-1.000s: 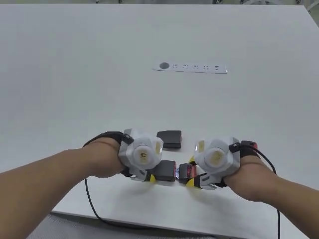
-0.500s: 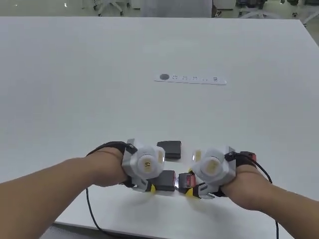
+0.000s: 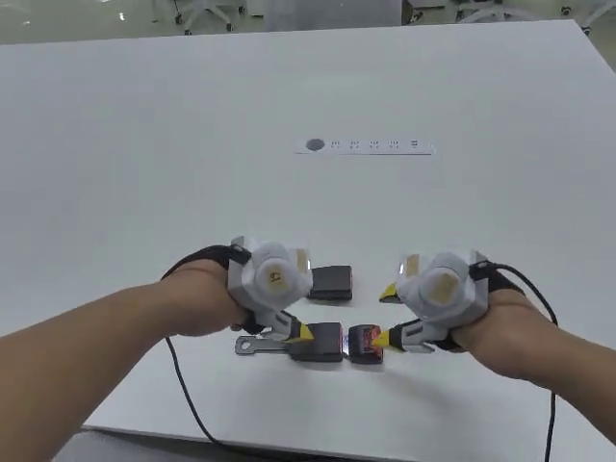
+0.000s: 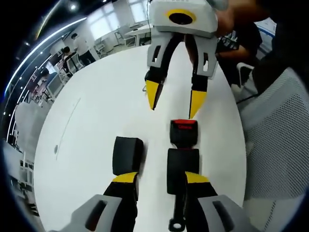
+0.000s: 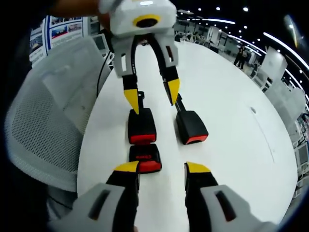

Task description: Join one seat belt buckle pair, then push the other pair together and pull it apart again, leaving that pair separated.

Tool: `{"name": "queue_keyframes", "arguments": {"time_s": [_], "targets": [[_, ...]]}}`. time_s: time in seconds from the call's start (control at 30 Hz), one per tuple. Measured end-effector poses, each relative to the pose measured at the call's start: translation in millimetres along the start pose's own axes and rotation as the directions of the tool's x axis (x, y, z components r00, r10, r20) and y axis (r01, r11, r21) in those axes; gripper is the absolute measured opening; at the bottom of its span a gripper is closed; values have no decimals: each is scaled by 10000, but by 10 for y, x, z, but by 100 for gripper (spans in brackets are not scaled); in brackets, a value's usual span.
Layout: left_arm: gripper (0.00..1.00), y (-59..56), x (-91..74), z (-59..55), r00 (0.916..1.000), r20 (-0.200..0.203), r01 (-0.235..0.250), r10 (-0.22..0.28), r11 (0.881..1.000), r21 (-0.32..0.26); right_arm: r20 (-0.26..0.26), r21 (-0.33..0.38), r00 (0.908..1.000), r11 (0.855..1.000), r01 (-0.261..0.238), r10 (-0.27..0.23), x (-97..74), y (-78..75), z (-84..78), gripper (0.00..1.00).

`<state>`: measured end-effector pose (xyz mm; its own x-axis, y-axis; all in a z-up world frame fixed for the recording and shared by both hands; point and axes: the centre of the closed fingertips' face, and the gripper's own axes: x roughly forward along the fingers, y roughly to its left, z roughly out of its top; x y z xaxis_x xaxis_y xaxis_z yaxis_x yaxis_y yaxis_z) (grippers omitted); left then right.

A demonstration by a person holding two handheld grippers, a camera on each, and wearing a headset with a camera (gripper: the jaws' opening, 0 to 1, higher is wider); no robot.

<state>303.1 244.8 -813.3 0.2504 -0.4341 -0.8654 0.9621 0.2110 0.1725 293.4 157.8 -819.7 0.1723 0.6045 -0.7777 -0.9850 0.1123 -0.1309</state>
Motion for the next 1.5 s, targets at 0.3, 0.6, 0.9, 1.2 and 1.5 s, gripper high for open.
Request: {"name": "queue_keyframes", "arguments": {"time_s": [0.3,0.6,0.9,1.2,1.5], "targets": [[39,331,98,63,9992,-158,-353,359,9986,389,-905,57,9939,9979,640,-633,-264,-440,-556,36],[46,429,288,64,9994,-312,-105,125,9978,661,-1316,387,9854,9927,1141,-1081,-521,-649,-898,41],[47,496,431,-96,9980,-617,185,-148,9981,595,-1608,854,9820,9898,1137,-990,-579,-667,-1162,41],[37,492,497,-122,9963,-792,367,-334,9985,403,-1835,1145,9826,9921,514,-297,-514,-603,-1341,35],[33,509,521,-153,9952,-958,285,-213,9968,743,-1692,1179,9855,9926,301,-98,-507,-612,-1339,34]]}}
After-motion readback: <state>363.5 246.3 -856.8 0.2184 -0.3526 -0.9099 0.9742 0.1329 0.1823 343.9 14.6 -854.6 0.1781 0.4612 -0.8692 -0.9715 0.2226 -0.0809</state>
